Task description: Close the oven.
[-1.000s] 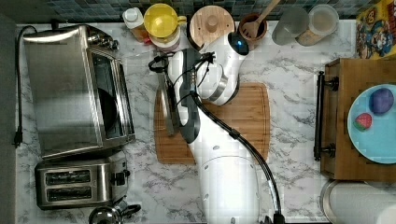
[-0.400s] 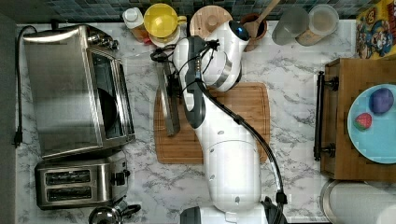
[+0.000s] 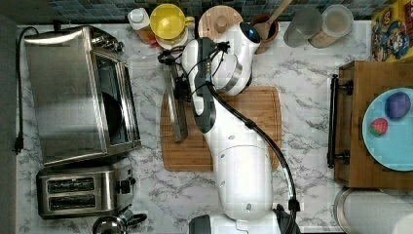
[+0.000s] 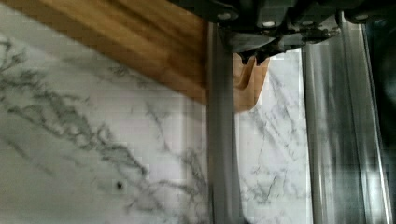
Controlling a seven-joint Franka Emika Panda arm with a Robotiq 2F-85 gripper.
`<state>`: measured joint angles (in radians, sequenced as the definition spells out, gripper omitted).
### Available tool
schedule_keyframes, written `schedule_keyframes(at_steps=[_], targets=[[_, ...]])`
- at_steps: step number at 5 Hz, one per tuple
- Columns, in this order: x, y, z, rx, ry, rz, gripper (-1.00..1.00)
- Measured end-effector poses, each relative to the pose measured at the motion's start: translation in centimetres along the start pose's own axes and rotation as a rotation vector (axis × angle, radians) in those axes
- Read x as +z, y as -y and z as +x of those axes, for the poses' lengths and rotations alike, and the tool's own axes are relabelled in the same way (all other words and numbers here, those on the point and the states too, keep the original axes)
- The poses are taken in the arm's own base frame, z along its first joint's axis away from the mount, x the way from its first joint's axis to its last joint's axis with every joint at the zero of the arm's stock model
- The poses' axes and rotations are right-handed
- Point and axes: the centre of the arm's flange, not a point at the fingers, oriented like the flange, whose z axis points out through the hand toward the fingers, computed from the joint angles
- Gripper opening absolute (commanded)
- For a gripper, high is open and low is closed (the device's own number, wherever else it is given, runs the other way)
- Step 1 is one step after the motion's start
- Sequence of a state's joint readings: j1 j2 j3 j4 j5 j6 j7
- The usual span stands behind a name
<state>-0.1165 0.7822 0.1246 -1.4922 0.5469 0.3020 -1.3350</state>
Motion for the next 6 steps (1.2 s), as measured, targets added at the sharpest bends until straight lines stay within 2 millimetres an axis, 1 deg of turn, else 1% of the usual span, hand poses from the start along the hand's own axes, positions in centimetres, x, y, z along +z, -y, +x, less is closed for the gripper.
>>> schedule_keyframes(at_steps=[1, 3, 4, 6], targets=[[0.1, 0.6, -0.4, 0.001, -0.036, -0.026, -1.0], [0.2, 1.6, -2.2, -0.056, -0.107, -0.076, -1.0], [-0.2, 2.3, -2.9, -0.061, -0.115, -0.091, -1.0], [-0.1, 2.3, -3.7, -0.083, -0.134, -0.102, -1.0]])
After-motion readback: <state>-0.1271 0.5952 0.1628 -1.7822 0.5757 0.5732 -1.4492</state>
